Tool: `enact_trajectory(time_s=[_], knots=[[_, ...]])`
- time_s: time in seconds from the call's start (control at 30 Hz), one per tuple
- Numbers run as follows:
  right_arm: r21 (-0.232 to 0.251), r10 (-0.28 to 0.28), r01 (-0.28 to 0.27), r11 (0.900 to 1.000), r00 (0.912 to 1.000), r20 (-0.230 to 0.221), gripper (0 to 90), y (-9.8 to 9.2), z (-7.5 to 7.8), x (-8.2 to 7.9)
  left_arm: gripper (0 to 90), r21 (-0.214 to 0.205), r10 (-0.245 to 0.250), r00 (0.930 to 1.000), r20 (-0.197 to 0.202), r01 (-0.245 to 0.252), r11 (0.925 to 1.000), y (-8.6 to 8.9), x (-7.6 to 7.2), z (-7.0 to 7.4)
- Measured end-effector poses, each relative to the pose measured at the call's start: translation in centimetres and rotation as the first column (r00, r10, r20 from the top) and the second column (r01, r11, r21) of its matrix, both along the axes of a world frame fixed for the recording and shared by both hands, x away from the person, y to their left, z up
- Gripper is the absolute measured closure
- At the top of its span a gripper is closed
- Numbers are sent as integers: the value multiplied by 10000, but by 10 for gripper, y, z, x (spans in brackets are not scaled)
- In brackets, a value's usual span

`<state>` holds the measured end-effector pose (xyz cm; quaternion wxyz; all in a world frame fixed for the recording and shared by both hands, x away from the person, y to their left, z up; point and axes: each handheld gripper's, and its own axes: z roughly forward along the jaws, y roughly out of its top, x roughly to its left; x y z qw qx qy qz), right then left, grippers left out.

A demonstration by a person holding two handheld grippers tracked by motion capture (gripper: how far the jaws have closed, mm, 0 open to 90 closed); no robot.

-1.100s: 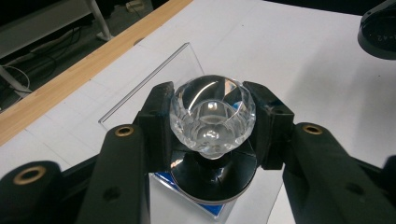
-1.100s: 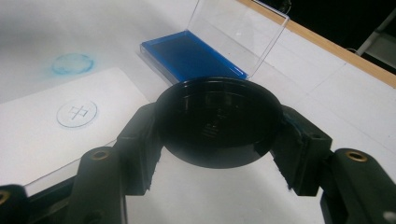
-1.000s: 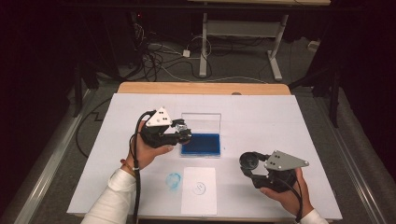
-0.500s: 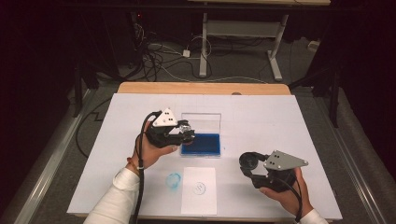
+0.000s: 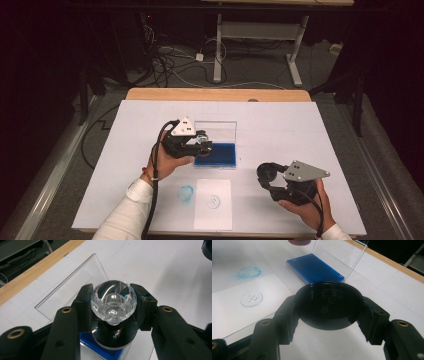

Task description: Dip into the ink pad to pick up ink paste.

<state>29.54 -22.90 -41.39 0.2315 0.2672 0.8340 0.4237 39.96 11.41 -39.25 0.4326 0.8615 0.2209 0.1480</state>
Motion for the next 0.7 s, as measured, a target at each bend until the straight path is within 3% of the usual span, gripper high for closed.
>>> enact_trajectory(time_s=[0.7], knots=[[-35,48,-49,10000,9999,-101,385,3,-2,0,544,407,97,9985,-543,-75,9991,-14,18,-24]])
